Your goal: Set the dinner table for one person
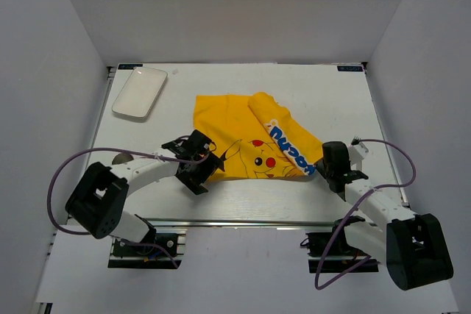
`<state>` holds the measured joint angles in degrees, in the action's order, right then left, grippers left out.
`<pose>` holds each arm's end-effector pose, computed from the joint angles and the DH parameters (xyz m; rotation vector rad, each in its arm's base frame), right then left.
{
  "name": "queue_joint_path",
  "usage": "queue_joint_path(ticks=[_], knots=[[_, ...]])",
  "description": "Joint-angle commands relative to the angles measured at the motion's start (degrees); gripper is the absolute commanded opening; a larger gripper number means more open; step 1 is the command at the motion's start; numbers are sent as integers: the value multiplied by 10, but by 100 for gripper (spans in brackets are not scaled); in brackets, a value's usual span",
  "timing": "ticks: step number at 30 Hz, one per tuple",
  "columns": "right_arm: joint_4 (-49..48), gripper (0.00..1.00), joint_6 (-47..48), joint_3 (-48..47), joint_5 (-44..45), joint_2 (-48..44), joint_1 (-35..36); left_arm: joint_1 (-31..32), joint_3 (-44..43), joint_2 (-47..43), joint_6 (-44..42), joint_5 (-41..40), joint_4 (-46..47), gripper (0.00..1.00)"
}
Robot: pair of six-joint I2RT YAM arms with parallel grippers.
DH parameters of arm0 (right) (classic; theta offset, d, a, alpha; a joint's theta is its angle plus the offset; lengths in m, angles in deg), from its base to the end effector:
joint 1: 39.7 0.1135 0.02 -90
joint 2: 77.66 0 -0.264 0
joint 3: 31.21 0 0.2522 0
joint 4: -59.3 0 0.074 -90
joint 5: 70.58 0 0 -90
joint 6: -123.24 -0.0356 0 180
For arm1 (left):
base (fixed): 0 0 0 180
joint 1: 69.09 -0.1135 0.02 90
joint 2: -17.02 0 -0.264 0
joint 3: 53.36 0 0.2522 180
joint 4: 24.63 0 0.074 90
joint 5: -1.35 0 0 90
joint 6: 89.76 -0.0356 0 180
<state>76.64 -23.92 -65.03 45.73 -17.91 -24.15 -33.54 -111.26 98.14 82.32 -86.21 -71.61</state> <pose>0.1882 0.0360 0.1587 1.0005 2.0005 0.1510 0.2010 -0.1455 0.1718 -1.1596 2.7250 -0.4748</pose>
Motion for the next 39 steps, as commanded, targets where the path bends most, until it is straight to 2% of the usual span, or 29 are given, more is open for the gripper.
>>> queue_joint_path(ticks=[1,4,7,9,11,12,14,15,17,20,23,27,28,30,31,34,39], knots=[[-48,0,7,-11,-3,-4,-3,17,-18,28,51,-59,-37,98],[-54,0,15,-6,-13,-26,-1,17,-17,42,71,-105,-46,92],[-59,0,25,7,-23,-60,-6,17,-2,60,86,-125,-16,82],[-60,0,31,15,-35,-83,-2,17,-6,83,96,-136,-9,72],[-56,0,37,15,-48,-96,-2,17,-9,119,103,-138,-3,56],[-55,0,39,16,-53,-104,-3,17,-9,127,104,-138,2,44],[-52,0,46,14,-60,-113,-2,17,-11,146,107,-135,8,36],[-52,0,48,13,-62,-118,-3,17,-14,150,106,-137,8,21],[-51,0,57,12,-72,-121,-2,12,-20,149,105,-144,-4,1],[-64,0,88,11,-103,-131,-3,6,-59,123,91,-187,-63,0],[-50,0,114,-23,-114,-156,-2,6,-153,96,21,-262,-122,0],[37,0,151,-148,-102,-201,1,0,-331,70,-45,-374,-246,0],[51,0,158,-174,-100,-208,-1,0,-391,62,-72,-383,-252,0],[84,0,181,-231,-101,-217,-1,0,-436,23,-114,-393,-227,0],[97,0,185,-290,-105,-215,0,0,-470,11,-153,-392,-211,0],[125,0,201,-395,-117,-195,1,0,-523,-19,-191,-387,-179,0],[143,0,229,-511,-117,-112,0,-5,-687,37,-215,-398,-200,0]])
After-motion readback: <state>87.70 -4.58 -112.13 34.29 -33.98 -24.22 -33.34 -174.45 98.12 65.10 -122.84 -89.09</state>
